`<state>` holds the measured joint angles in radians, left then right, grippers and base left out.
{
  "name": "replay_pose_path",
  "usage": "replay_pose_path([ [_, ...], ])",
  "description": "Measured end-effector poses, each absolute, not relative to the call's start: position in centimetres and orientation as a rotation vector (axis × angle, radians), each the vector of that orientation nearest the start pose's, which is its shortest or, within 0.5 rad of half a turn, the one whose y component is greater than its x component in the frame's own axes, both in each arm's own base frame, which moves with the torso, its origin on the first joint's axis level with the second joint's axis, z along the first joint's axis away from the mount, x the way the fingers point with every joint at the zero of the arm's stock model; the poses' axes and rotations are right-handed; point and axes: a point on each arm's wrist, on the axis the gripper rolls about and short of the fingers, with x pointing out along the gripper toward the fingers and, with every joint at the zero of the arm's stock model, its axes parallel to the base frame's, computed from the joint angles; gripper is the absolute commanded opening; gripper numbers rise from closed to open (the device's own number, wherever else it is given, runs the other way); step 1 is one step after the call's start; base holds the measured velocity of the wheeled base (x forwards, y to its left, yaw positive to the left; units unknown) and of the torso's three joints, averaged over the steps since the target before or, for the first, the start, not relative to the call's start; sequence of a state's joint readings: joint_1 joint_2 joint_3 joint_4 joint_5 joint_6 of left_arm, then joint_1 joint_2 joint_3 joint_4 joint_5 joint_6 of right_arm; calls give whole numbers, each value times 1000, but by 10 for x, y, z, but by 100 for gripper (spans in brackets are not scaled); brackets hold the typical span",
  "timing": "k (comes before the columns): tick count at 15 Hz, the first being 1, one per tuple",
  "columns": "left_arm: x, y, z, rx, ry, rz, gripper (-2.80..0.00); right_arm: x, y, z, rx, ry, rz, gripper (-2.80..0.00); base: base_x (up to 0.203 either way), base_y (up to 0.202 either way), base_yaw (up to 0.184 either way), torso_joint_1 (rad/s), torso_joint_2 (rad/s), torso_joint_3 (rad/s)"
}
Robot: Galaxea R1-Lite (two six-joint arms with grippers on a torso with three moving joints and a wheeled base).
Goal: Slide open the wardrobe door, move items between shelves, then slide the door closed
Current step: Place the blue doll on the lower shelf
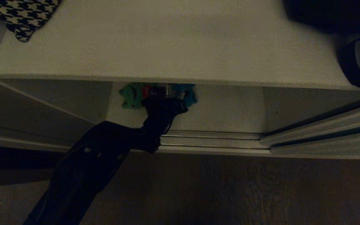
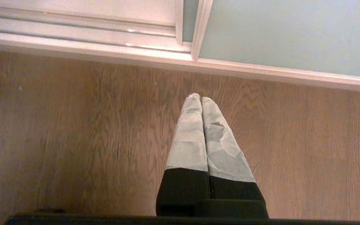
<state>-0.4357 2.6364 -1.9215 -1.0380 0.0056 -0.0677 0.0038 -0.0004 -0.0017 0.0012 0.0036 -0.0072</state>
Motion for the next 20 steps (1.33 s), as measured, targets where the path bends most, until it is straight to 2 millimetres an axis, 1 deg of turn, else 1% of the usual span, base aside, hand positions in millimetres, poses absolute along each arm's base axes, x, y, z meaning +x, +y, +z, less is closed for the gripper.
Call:
replay_pose_path([
  [2, 491, -229, 117, -75, -311, -367, -280, -23, 0, 76, -8, -1, 8, -280, 0, 0, 0, 0, 0, 0],
  [4, 493, -230, 110, -54, -308, -315, -280, -23, 0, 76, -8, -1, 8, -280, 0, 0, 0, 0, 0, 0],
  [6, 493, -230, 106, -56, -309, -310, -280, -23, 0, 76, -8, -1, 8, -280, 0, 0, 0, 0, 0, 0],
  [10, 491, -229, 111, -87, -400, -301, -280, -23, 0, 76, -8, -1, 7, -280, 0, 0, 0, 0, 0, 0],
  [14, 492, -228, 108, -111, -415, -301, -280, -23, 0, 76, -8, -1, 8, -280, 0, 0, 0, 0, 0, 0],
  [15, 492, -228, 107, -112, -416, -303, -230, -23, 0, 76, -8, -1, 8, -280, 0, 0, 0, 0, 0, 0],
  [16, 492, -228, 105, -112, -412, -303, 0, -23, 0, 76, -8, -1, 8, -280, 0, 0, 0, 0, 0, 0],
  [20, 493, -229, 101, -113, -397, -318, 0, -23, 0, 76, -7, 0, 8, -280, 0, 0, 0, 0, 0, 0],
])
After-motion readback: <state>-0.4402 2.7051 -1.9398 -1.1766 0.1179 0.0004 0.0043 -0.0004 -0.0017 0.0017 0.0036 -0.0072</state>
